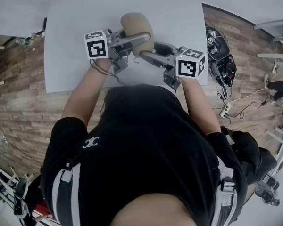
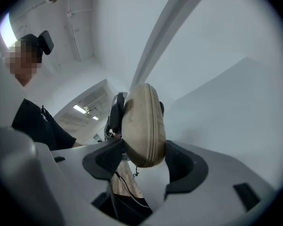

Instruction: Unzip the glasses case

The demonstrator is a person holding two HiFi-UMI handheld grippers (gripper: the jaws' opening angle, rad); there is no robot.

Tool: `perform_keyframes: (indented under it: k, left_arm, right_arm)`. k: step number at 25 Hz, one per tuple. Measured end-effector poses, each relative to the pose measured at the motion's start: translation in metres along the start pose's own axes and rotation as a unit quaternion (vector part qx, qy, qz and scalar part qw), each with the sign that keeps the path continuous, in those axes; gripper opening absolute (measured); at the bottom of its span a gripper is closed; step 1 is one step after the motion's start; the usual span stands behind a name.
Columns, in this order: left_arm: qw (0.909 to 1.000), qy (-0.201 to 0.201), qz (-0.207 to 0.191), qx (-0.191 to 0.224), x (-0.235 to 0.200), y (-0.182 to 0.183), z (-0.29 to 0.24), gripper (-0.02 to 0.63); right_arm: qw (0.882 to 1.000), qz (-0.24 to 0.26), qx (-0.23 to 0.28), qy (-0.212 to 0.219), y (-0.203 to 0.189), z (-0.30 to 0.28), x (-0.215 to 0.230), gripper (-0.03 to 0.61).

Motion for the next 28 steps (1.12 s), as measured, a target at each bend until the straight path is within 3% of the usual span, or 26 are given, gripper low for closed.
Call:
perform_keyframes:
  k: [5,7,9,11,14,16,17,18,19,20,25,28]
  left_arm:
    - [0.9986,0.046,-0.014,-0.021,-0.011,-0.005,-0.002,0.292]
    - [0.9932,0.099,-0.041,-0.045,-0.024,-0.012,0.0,0.336]
    - [0.9807,0.164,-0.078,-0.072,-0.039,-0.019,0.006,0.395]
    - [0.9639,0.224,-0.106,-0.097,-0.053,-0.027,0.016,0.413]
    - [0.937,0.302,-0.124,-0.125,-0.072,-0.036,0.04,0.413]
    - [0.9089,0.365,-0.143,-0.142,-0.081,-0.039,0.06,0.378]
    - [0.8864,0.407,-0.167,-0.144,-0.085,-0.037,0.072,0.119]
    - [0.8646,0.441,-0.192,-0.146,-0.088,-0.034,0.081,0.002]
    - [0.8516,0.457,-0.208,-0.149,-0.089,-0.035,0.087,0.001]
    - [0.8492,0.459,-0.213,-0.152,-0.087,-0.036,0.089,0.001]
    - [0.8544,0.452,-0.205,-0.154,-0.08,-0.047,0.093,0.001]
    - [0.8559,0.455,-0.194,-0.15,-0.079,-0.049,0.1,0.002]
  right_arm:
    - [0.999,0.036,0.008,-0.031,-0.001,0.004,0.009,0.278]
    - [0.997,0.054,-0.002,-0.061,-0.004,0.004,0.017,0.276]
    - [0.993,0.066,-0.014,-0.1,-0.008,0.005,0.028,0.276]
    - [0.984,0.084,-0.034,-0.152,-0.014,0.009,0.045,0.275]
    - [0.96,0.126,-0.081,-0.238,-0.028,0.02,0.075,0.272]
    - [0.939,0.157,-0.113,-0.283,-0.039,0.027,0.093,0.27]
    - [0.931,0.169,-0.125,-0.3,-0.043,0.029,0.1,0.267]
    - [0.924,0.178,-0.134,-0.311,-0.046,0.031,0.106,0.263]
    - [0.919,0.185,-0.141,-0.319,-0.049,0.032,0.111,0.26]
    - [0.915,0.19,-0.146,-0.323,-0.052,0.032,0.115,0.258]
    - [0.904,0.225,-0.171,-0.32,-0.066,0.021,0.123,0.257]
    - [0.897,0.258,-0.154,-0.325,-0.062,0.016,0.121,0.258]
Point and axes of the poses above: the fingertips, and each gripper's own axes: z backward along the fingers, x to its right, y out of its top, the point moved 2 cm from there along z, backward along the fingers, and after that the axes turned 3 degrees about x, right-handed, at the moved point
